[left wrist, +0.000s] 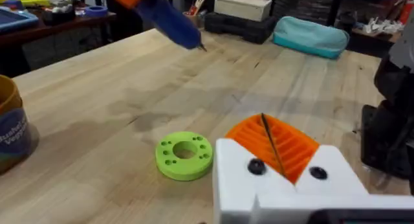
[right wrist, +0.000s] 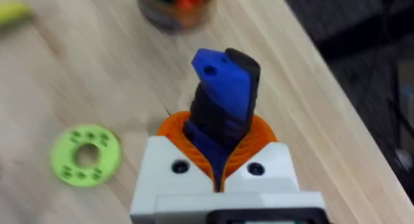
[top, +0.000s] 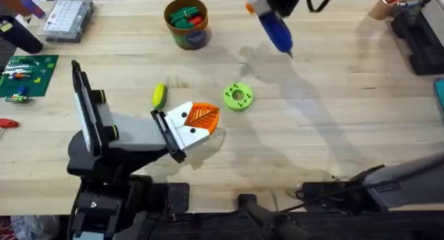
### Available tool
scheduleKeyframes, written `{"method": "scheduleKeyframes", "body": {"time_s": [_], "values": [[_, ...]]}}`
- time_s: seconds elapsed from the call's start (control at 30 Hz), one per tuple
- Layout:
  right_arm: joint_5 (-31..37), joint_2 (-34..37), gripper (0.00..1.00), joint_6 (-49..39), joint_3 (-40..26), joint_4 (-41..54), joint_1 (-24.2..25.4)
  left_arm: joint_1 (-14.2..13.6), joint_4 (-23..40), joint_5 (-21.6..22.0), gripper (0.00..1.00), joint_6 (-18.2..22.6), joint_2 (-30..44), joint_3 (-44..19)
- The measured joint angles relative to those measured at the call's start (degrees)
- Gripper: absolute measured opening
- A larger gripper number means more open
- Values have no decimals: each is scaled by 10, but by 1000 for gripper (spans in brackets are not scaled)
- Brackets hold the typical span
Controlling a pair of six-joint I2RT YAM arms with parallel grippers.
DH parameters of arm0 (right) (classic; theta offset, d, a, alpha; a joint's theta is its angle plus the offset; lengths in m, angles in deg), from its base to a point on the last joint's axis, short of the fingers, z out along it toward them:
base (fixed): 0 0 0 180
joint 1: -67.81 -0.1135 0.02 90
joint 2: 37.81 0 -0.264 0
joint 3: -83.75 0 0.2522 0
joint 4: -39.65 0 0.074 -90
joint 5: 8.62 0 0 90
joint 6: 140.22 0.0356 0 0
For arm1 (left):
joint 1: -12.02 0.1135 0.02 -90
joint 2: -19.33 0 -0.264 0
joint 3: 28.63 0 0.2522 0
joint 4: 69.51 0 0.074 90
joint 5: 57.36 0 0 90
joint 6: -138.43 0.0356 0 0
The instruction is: Pick up the gripper from the table and insert it into the empty holder that is missing its gripper. Then pick up a screw, insert it into the mounting hole, and use the screwdriver to tighten it. Finally, clean up the table by picking up the vegetable and placing it into the bucket.
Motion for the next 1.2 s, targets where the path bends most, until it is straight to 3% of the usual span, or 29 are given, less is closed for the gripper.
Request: {"method": "scheduleKeyframes", "body": {"time_s": [0.2, 0.43, 0.83, 0.87, 0.9, 1.07, 1.1, 1.2], "values": [[111, 115, 15, -116, -1, 41, 12, 0, 0, 4, 4, 2, 0, 0], [179, 228, 15, -227, -1, 41, 35, 0, -1, 5, 4, 2, 0, 0], [195, 245, 15, -271, -2, 40, 41, 0, -1, 5, 4, 2, 0, 0], [196, 245, 65, -269, -2, 41, 41, 0, -1, 5, 4, 2, 0, 0], [196, 246, 198, -269, -2, 42, 41, 0, -1, 5, 55, 6, 0, 0], [208, 240, 929, -253, -5, 38, 39, 0, -1, 7, 862, 6, 0, 0], [209, 235, 980, -243, -5, 40, 38, 0, -1, 7, 953, 6, 0, 0], [209, 207, 995, -201, -5, 47, 30, 0, -1, 7, 985, 6, 0, 0]]}}
